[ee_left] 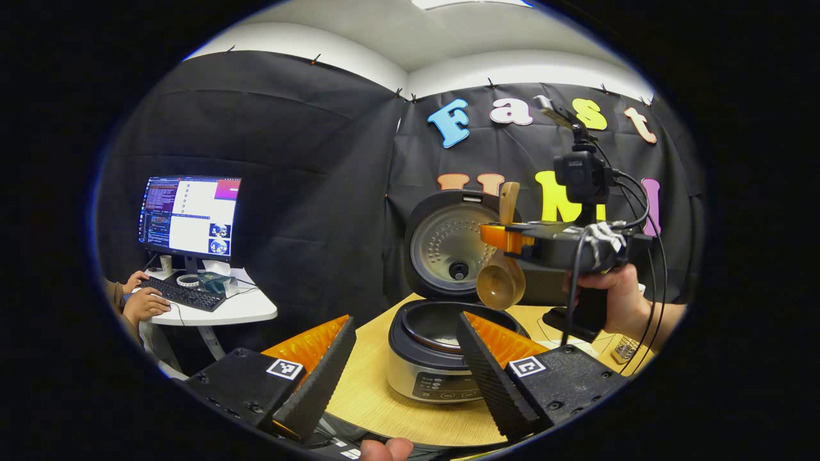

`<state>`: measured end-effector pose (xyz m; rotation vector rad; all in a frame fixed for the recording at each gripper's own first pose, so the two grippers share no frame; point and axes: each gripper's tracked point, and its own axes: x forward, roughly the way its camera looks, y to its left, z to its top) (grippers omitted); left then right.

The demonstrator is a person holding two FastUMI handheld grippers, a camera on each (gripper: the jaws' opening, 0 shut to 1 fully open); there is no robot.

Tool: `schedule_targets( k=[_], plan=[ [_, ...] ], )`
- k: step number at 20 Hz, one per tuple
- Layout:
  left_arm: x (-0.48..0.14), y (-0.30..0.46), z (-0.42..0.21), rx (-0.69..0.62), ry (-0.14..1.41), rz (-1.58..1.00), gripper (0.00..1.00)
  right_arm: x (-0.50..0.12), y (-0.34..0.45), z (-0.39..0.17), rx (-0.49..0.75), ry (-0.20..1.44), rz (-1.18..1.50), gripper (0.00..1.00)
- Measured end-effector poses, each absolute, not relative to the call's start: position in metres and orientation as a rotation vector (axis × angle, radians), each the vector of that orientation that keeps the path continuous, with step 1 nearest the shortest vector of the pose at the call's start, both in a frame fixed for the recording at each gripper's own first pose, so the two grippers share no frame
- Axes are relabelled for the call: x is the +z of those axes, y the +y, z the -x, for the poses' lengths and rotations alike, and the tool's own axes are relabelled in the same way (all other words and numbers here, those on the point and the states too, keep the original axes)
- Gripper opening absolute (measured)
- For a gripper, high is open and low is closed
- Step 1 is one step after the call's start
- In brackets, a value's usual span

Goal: Close the left gripper, press the button to open the rice cooker; take a wooden spoon from the chopstick holder with the right hand, scoop a spoonful of rice and pour it into the rice cooker, then put the wooden spoon back into the chopstick holder.

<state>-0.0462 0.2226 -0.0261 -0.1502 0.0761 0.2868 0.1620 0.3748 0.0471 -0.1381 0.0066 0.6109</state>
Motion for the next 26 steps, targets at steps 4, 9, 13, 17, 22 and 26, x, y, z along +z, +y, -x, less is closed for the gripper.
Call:
schedule_targets(
  k=[4,9,13,17,22,26],
  plan=[
    [-0.018,0.214,0.046,0.274,0.054,0.151,1.0,0.073,0.335,-0.158,0.57,0.032,-0.058,0.0],
    [-0.006,0.192,0.044,0.225,0.017,0.137,1.0,0.098,0.266,-0.147,0.491,0.029,-0.252,0.0],
    [0.003,0.168,0.042,0.177,-0.002,0.115,1.0,0.103,0.183,-0.144,0.367,0.022,-0.288,0.0],
    [0.005,0.141,0.038,0.13,-0.007,0.085,1.0,0.106,0.094,-0.133,0.232,-0.006,-0.298,0.0],
    [0.005,0.11,0.033,0.079,-0.006,0.077,1.0,0.086,-0.027,-0.115,0.026,-0.013,-0.309,0.0],
    [0.012,0.09,0.033,0.04,-0.027,0.069,1.0,0.065,-0.106,-0.109,-0.118,0.009,-0.344,0.0]
  ],
)
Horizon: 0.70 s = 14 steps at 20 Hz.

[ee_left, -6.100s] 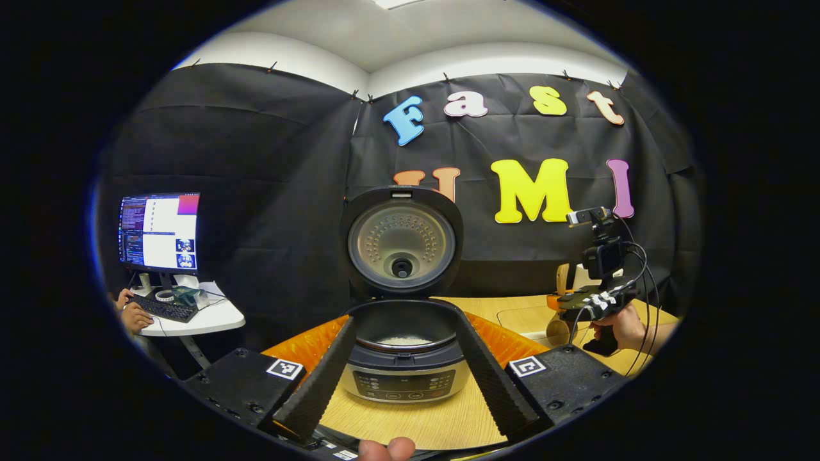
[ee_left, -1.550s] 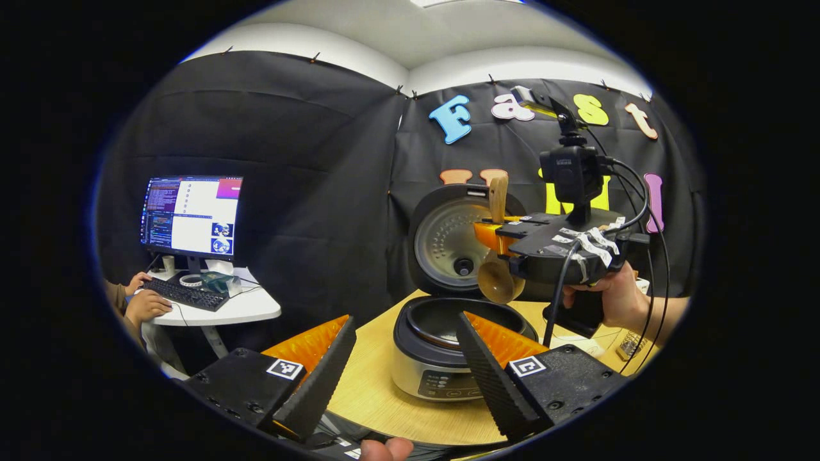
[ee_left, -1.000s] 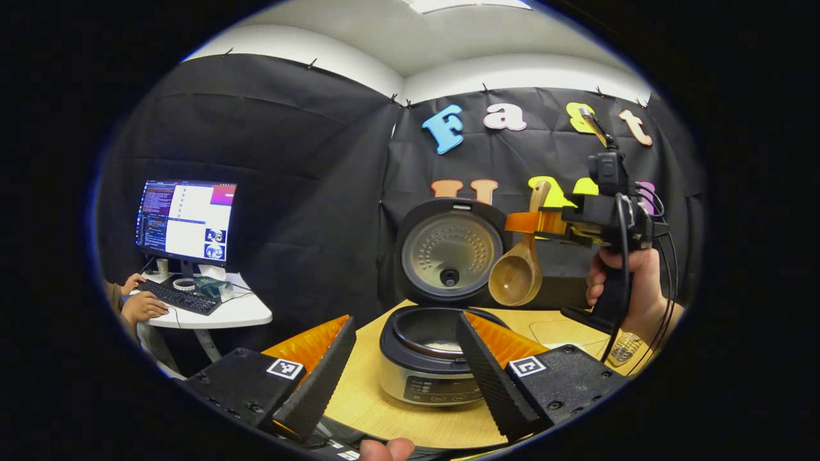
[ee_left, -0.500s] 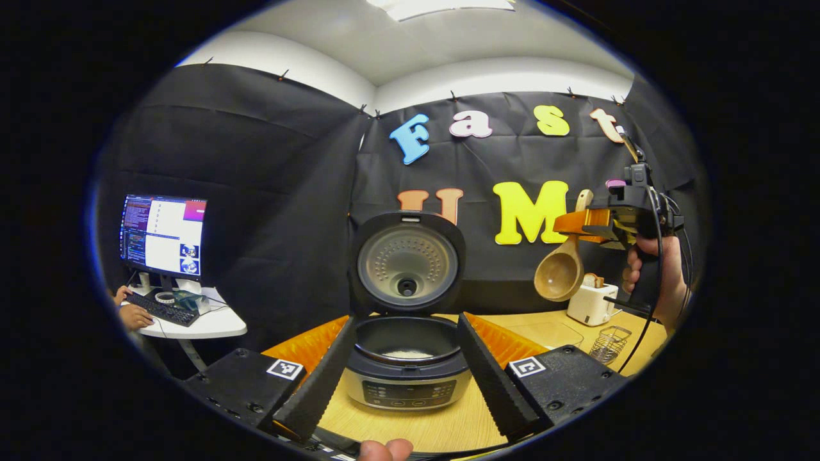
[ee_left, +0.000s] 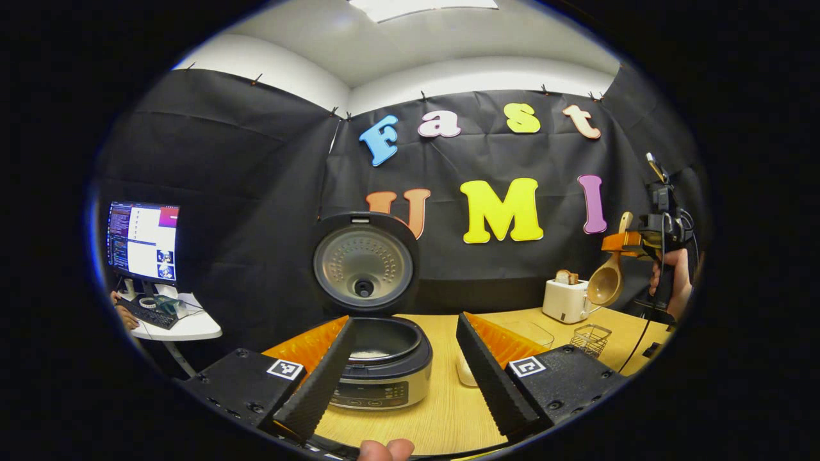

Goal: Close the left gripper, press the button to open the rice cooker; take a wooden spoon from the chopstick holder with the right hand, scoop a spoonful of rice and pour it into the rice cooker, then put the wooden spoon back into the chopstick holder.

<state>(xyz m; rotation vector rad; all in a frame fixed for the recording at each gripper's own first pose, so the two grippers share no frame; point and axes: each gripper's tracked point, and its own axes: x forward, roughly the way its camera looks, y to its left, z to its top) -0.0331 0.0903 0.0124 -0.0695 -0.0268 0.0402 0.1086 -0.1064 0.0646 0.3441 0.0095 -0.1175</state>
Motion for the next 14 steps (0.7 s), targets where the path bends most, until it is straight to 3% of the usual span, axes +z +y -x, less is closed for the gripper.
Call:
schedule_targets(
  k=[5,6,8,10,11,12,14],
  plan=[
    [0.01,0.083,0.033,0.022,-0.02,0.081,1.0,0.016,-0.137,-0.118,-0.178,0.071,-0.315,0.0],
    [0.01,0.082,0.033,0.017,-0.018,0.089,0.95,0.005,-0.138,-0.122,-0.185,0.086,-0.292,0.0],
    [0.012,0.081,0.035,0.009,-0.019,0.102,1.0,-0.014,-0.139,-0.13,-0.189,0.116,-0.277,0.0],
    [0.014,0.086,0.036,0.011,-0.025,0.111,1.0,-0.028,-0.141,-0.137,-0.202,0.128,-0.271,0.0],
    [0.012,0.086,0.035,0.013,-0.023,0.114,0.95,-0.035,-0.145,-0.14,-0.215,0.141,-0.273,0.0],
    [0.011,0.088,0.035,0.015,-0.018,0.114,1.0,-0.042,-0.146,-0.141,-0.217,0.153,-0.281,0.0],
    [0.009,0.09,0.034,0.02,-0.012,0.114,1.0,-0.053,-0.145,-0.144,-0.22,0.168,-0.295,0.0]
  ],
)
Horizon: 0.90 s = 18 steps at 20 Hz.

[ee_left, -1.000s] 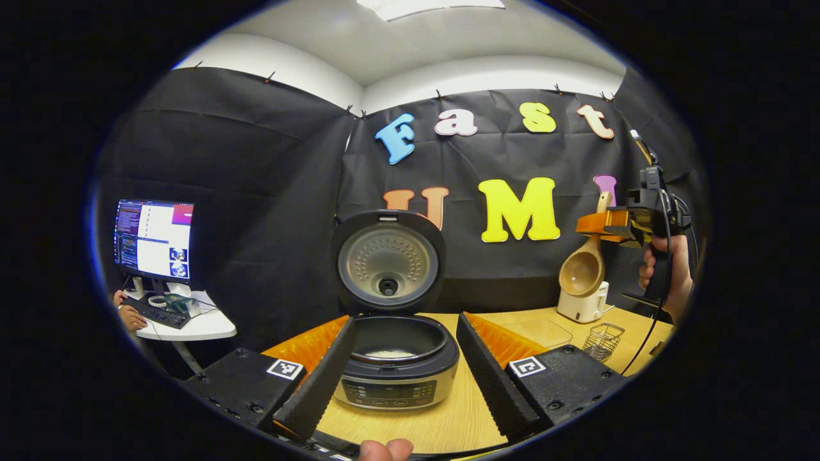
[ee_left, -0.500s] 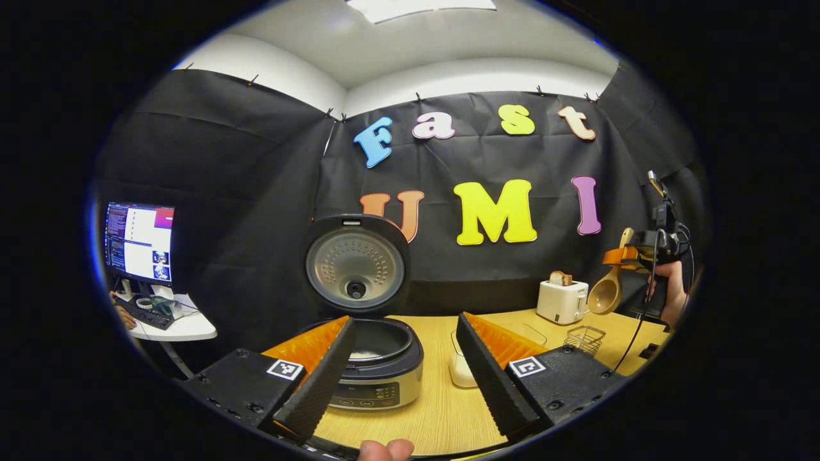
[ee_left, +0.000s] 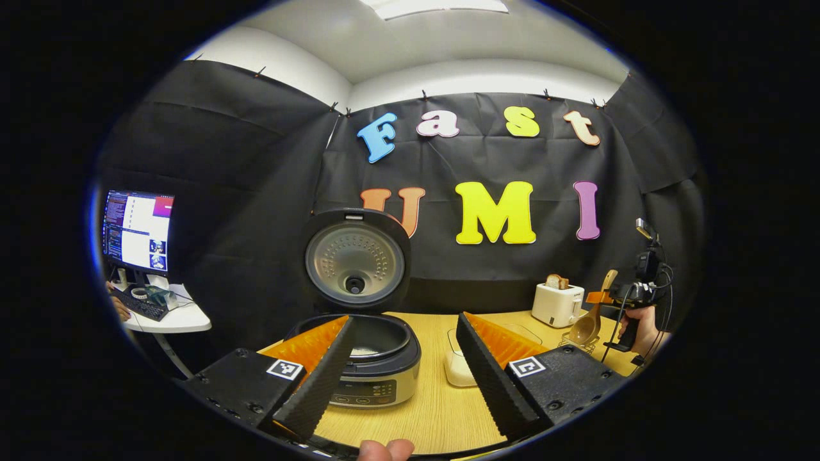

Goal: Close the left gripper, press the button to open the rice cooker; take a wooden spoon from the chopstick holder with the right hand, scoop a spoonful of rice and pour it into the rice cooker, then put the wooden spoon back into the chopstick holder.

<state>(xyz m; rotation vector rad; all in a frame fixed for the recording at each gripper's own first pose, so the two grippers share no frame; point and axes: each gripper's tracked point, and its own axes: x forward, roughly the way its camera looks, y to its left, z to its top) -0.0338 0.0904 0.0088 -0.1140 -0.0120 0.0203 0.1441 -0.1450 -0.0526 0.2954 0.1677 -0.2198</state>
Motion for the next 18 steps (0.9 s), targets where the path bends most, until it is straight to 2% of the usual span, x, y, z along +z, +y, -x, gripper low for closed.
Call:
schedule_targets(
  k=[9,10,11,13,15,16,17,18],
  plan=[
    [0.01,0.091,0.035,0.02,-0.018,0.13,1.0,-0.097,-0.137,-0.146,-0.244,0.199,-0.24,0.01],
    [0.01,0.09,0.034,0.018,-0.018,0.131,0.95,-0.103,-0.135,-0.145,-0.245,0.209,-0.231,0.01],
    [0.009,0.091,0.034,0.019,-0.017,0.13,1.0,-0.109,-0.138,-0.145,-0.254,0.22,-0.22,0.04],
    [0.006,0.092,0.033,0.025,-0.01,0.135,1.0,-0.104,-0.135,-0.144,-0.241,0.205,-0.214,0.04],
    [0.006,0.09,0.031,0.023,-0.008,0.15,1.0,-0.102,-0.138,-0.141,-0.239,0.191,-0.198,0.09],
    [0.006,0.087,0.032,0.02,-0.007,0.158,1.0,-0.105,-0.138,-0.14,-0.227,0.189,-0.197,0.09],
    [0.007,0.085,0.032,0.018,-0.009,0.159,1.0,-0.109,-0.139,-0.139,-0.226,0.196,-0.193,0.24],
    [0.008,0.083,0.033,0.019,-0.012,0.154,1.0,-0.112,-0.143,-0.136,-0.228,0.202,-0.19,0.26]
  ],
)
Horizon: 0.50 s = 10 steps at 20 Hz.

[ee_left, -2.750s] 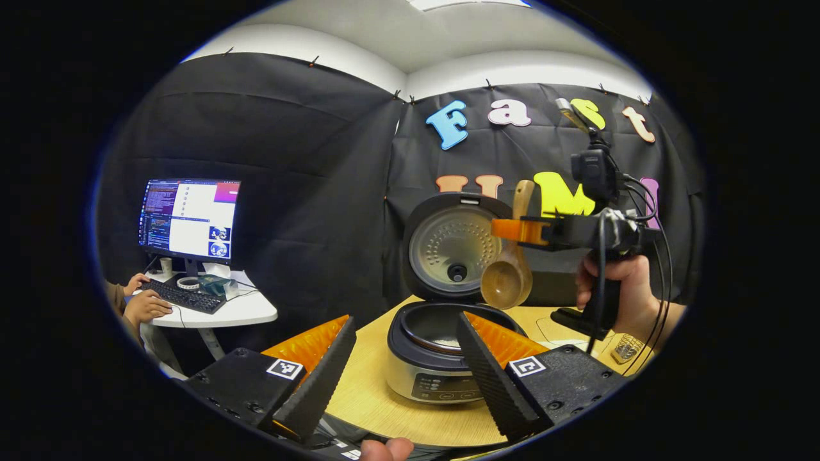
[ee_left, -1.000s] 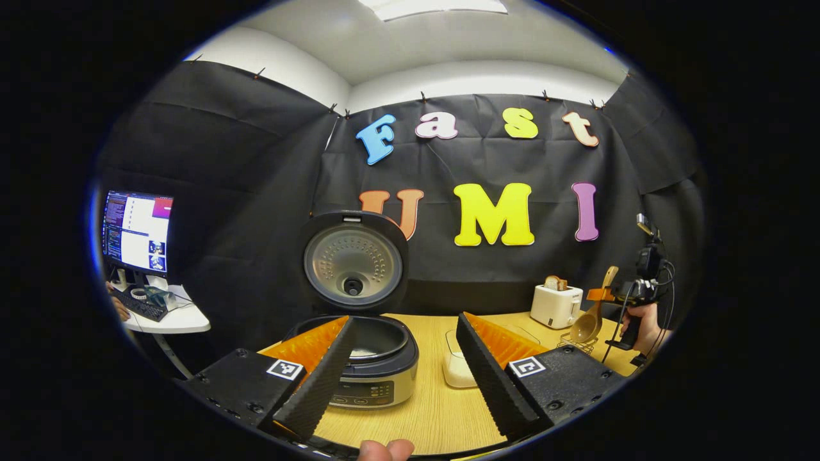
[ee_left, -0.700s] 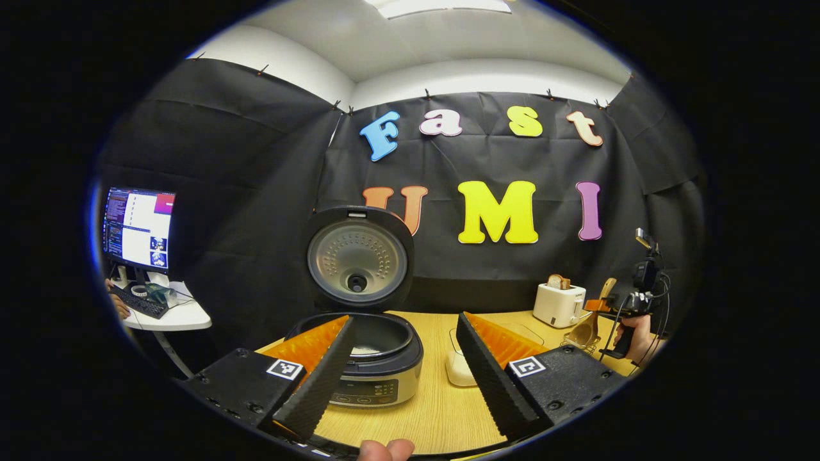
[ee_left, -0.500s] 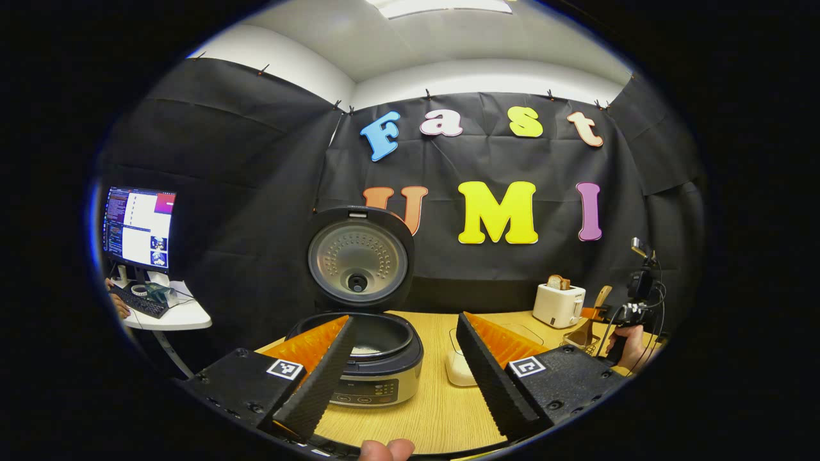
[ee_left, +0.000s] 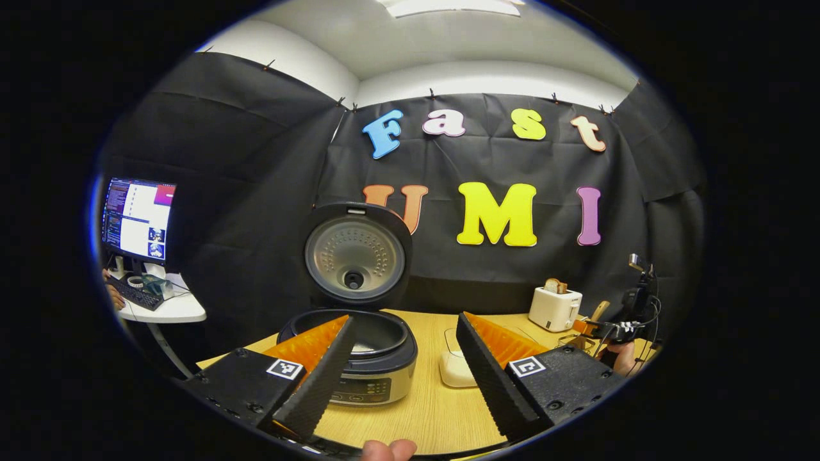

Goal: Close the left gripper, press the button to open the rice cooker; take a wooden spoon from the chopstick holder with the right hand, scoop a spoonful of rice and pour it into the rice cooker, then put the wooden spoon back into the chopstick holder.

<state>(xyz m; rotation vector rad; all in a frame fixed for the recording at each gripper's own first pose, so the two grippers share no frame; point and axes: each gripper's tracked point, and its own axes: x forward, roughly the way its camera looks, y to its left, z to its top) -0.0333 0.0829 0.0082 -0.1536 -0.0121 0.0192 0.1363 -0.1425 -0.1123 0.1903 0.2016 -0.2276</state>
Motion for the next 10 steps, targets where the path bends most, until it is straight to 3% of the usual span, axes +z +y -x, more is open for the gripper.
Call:
schedule_targets(
  k=[1,2,3,5,7,8,10],
  plan=[
    [0.009,0.081,0.033,0.021,-0.014,0.145,1.0,-0.114,-0.144,-0.134,-0.228,0.207,-0.189,0.4],
    [0.011,0.079,0.034,0.026,-0.02,0.14,1.0,-0.117,-0.144,-0.132,-0.225,0.216,-0.191,0.48],
    [0.012,0.077,0.036,0.028,-0.024,0.139,1.0,-0.119,-0.145,-0.128,-0.223,0.231,-0.192,0.72],
    [0.015,0.067,0.036,0.016,-0.026,0.138,1.0,-0.122,-0.149,-0.119,-0.221,0.249,-0.186,0.8],
    [0.022,0.065,0.038,0.022,-0.027,0.119,1.0,-0.118,-0.151,-0.106,-0.214,0.251,-0.195,0.82],
    [0.027,0.066,0.038,0.027,-0.035,0.108,1.0,-0.112,-0.152,-0.097,-0.21,0.242,-0.206,0.9],
    [0.038,0.065,0.037,0.035,-0.043,0.095,1.0,-0.1,-0.158,-0.079,-0.216,0.223,-0.211,0.91]
  ],
)
